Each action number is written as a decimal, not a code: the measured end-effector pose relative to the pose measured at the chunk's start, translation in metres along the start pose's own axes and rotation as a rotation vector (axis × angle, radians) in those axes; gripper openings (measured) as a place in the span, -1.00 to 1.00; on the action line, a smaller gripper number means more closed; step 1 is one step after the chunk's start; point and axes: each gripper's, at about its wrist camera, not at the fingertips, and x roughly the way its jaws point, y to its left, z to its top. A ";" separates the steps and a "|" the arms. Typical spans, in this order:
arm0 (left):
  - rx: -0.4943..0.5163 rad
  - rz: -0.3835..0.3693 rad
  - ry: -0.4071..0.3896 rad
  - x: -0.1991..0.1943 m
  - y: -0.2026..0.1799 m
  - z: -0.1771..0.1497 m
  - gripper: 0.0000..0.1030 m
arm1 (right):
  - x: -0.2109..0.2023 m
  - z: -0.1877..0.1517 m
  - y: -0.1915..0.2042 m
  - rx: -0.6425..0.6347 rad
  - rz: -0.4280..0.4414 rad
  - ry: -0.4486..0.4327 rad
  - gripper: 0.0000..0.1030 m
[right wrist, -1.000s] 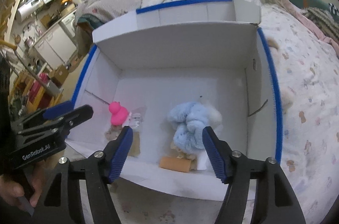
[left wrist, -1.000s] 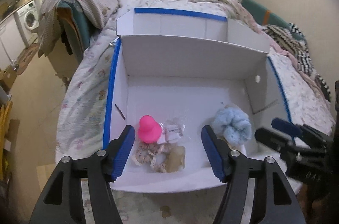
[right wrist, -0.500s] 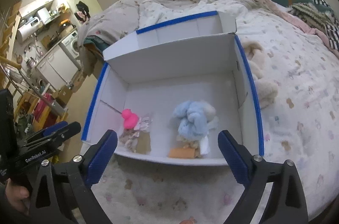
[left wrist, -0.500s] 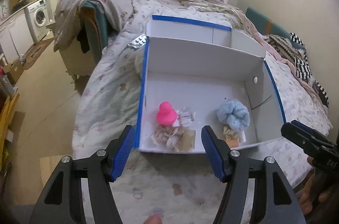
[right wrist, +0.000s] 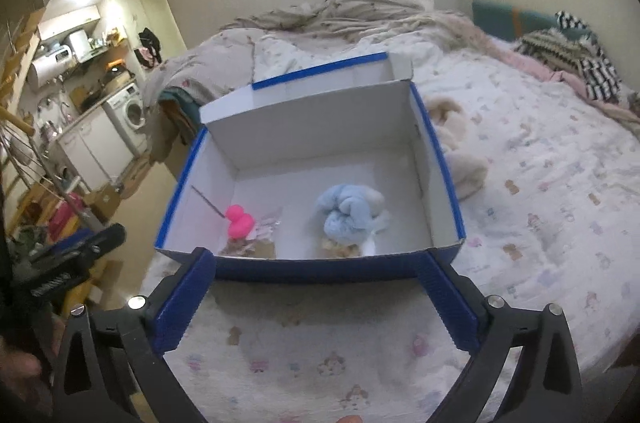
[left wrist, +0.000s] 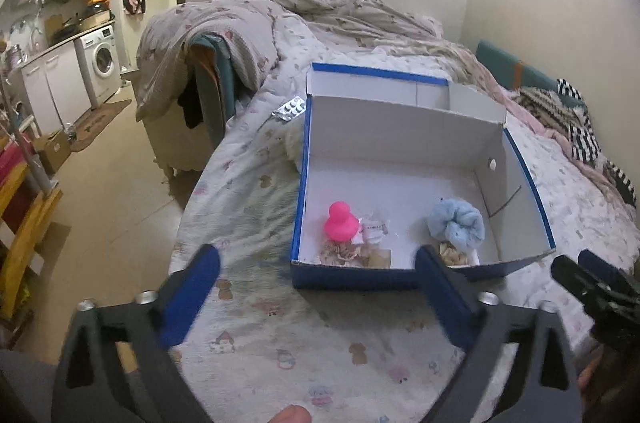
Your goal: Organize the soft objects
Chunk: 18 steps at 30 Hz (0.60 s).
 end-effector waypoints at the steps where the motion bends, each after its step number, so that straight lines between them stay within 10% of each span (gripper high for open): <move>1: -0.002 -0.002 -0.011 0.001 0.001 0.000 0.96 | 0.003 0.000 0.001 -0.003 -0.018 0.004 1.00; 18: -0.019 -0.029 0.015 0.026 0.002 -0.008 0.97 | 0.027 0.001 0.016 -0.081 -0.070 -0.069 1.00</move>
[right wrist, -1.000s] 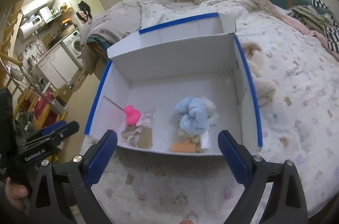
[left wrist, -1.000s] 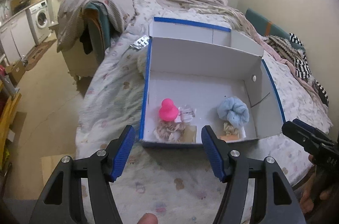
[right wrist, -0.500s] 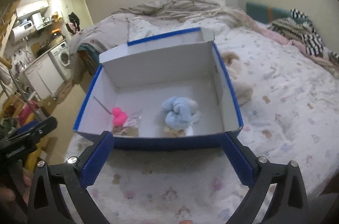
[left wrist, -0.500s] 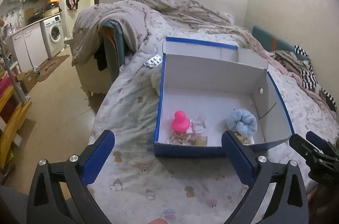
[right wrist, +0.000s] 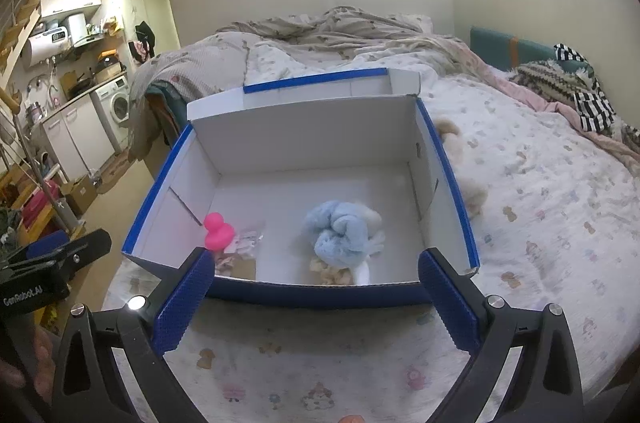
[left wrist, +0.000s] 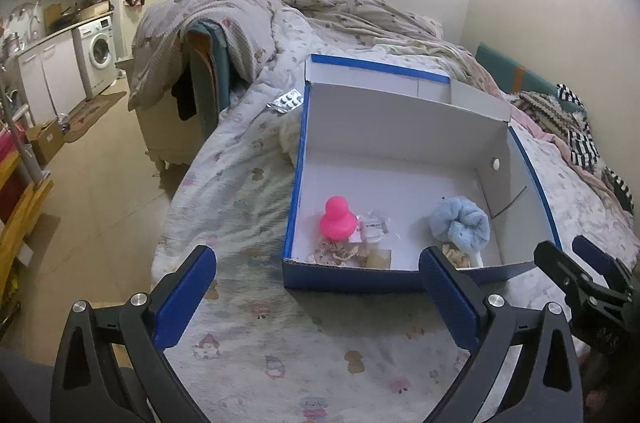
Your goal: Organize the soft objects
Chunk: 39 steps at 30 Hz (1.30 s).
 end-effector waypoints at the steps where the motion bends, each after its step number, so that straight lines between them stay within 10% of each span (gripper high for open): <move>1: 0.002 0.001 0.000 0.000 0.000 0.000 0.97 | 0.000 0.000 0.000 -0.001 -0.001 -0.001 1.00; 39: 0.033 -0.020 0.009 0.003 -0.006 -0.006 0.97 | 0.000 0.001 -0.004 0.018 -0.002 0.009 1.00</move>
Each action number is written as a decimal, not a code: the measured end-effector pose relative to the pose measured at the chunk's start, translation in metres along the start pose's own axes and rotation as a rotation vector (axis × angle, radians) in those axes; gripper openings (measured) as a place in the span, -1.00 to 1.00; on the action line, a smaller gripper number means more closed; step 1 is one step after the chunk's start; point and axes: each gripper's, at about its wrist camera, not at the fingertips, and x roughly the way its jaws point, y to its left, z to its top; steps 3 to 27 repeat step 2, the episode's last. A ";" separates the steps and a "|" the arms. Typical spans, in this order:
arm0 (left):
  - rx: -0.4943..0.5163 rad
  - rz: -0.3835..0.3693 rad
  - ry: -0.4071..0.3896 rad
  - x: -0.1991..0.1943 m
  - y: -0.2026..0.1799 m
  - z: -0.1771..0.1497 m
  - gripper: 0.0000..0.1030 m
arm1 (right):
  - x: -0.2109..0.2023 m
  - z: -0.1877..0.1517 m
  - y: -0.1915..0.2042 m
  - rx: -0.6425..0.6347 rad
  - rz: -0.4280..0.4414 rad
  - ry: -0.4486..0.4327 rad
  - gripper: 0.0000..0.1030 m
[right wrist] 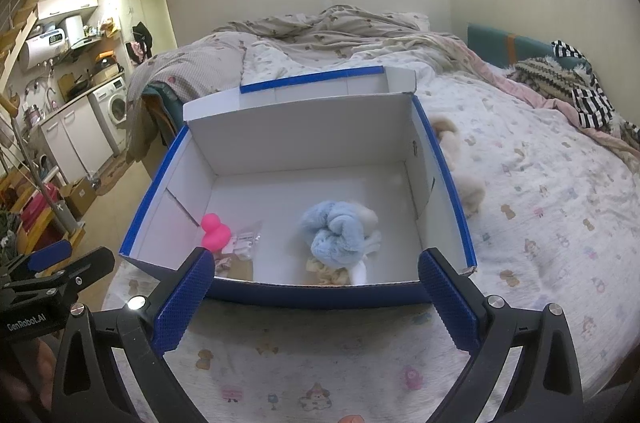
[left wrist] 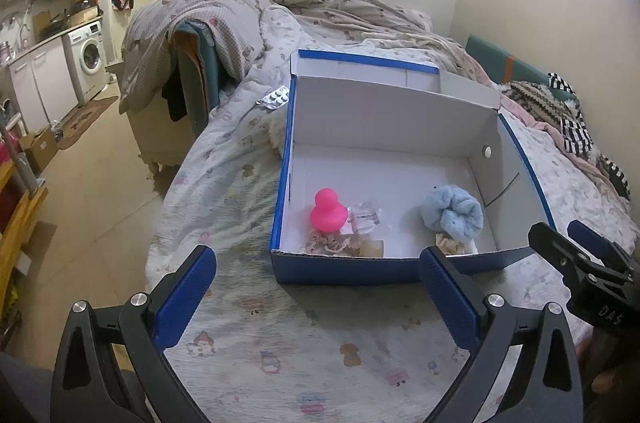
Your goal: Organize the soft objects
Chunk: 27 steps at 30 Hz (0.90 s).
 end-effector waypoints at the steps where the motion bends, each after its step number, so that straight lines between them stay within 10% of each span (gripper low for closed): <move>1: -0.001 0.001 0.000 0.000 0.000 0.000 0.97 | 0.000 0.000 0.000 0.000 0.000 0.001 1.00; 27: 0.000 0.000 0.000 0.000 0.000 0.000 0.97 | 0.000 0.000 0.000 -0.001 0.000 0.000 1.00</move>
